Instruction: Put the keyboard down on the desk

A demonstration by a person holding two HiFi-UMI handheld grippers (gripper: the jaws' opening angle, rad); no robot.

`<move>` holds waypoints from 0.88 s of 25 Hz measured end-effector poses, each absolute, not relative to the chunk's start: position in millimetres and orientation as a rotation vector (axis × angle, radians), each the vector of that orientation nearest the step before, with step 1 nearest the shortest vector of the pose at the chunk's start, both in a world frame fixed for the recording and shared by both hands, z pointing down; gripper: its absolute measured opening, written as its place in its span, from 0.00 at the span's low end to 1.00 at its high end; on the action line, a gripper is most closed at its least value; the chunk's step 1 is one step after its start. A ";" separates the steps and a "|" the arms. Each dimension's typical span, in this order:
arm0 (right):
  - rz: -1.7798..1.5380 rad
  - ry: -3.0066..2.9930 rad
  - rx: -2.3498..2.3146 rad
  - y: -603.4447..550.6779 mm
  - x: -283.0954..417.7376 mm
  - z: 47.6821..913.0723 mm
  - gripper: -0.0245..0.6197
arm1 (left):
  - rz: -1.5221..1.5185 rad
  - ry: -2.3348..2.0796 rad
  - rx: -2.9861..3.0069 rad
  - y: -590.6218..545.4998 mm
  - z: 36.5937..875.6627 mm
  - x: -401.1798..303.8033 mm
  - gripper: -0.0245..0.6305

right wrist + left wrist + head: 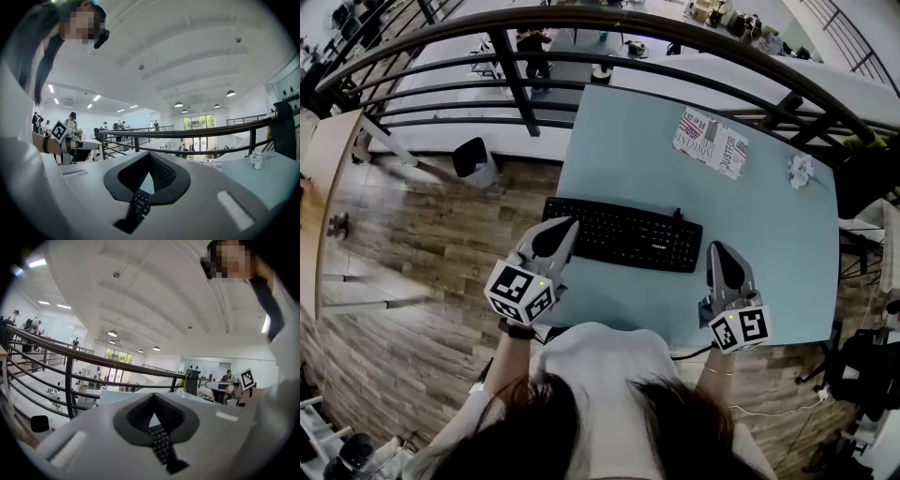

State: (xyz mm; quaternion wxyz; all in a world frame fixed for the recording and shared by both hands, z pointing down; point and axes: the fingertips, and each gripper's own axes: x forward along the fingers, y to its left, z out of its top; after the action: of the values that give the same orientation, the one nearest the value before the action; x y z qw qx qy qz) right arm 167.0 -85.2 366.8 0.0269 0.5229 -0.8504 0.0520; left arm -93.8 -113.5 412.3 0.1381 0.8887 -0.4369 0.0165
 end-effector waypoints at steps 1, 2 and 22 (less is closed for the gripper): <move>0.157 -2.627 1.611 -85.1 166.6 366.5 0.04 | 0.048 -1.265 2.569 -113.6 412.2 -93.6 0.12; 0.155 -2.629 1.609 -84.8 166.4 366.3 0.04 | 0.048 -1.266 2.568 -113.7 412.1 -93.3 0.12; 0.197 -2.623 1.643 -81.8 170.6 372.0 0.04 | 0.058 -1.277 2.566 -112.8 415.6 -93.6 0.12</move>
State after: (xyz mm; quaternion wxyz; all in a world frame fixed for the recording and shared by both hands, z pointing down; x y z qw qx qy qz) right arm 170.6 -81.8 372.0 0.0201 0.5295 -0.8457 0.0635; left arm -93.6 -112.8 415.6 0.1371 0.8867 -0.4411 0.0201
